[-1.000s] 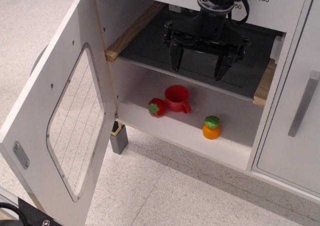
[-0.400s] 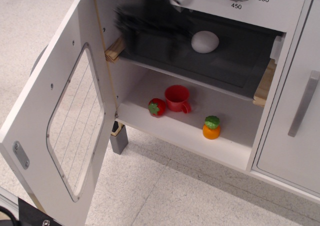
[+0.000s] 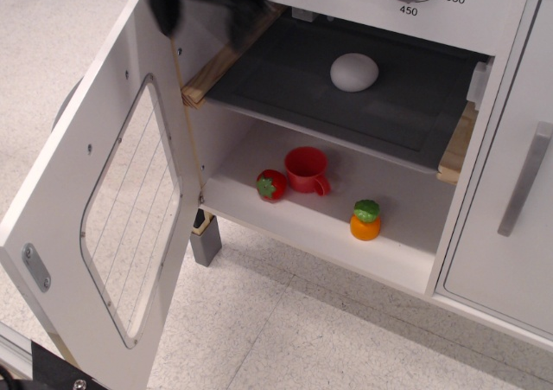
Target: Close oven
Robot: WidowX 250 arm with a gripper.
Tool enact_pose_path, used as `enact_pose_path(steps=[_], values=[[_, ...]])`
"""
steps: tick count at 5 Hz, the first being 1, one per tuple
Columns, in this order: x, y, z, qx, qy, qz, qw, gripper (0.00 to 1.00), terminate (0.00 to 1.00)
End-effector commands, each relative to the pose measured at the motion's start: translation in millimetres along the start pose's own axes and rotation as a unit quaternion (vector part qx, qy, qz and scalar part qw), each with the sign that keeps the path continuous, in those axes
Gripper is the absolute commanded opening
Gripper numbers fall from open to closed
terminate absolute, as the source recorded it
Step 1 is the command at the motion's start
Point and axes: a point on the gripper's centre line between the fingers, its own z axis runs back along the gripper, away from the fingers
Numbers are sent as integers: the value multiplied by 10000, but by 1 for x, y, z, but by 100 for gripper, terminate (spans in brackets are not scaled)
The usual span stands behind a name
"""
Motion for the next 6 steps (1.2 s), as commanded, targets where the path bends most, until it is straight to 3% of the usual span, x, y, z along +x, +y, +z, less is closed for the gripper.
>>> enact_pose_path(steps=[1,3,6], values=[[19,41,21,290,-409,228,9985,100,0],[8,39,-9,211,-159,553,9981,100,0],[-9,18,-26,231,235,1085,9936,100,0]])
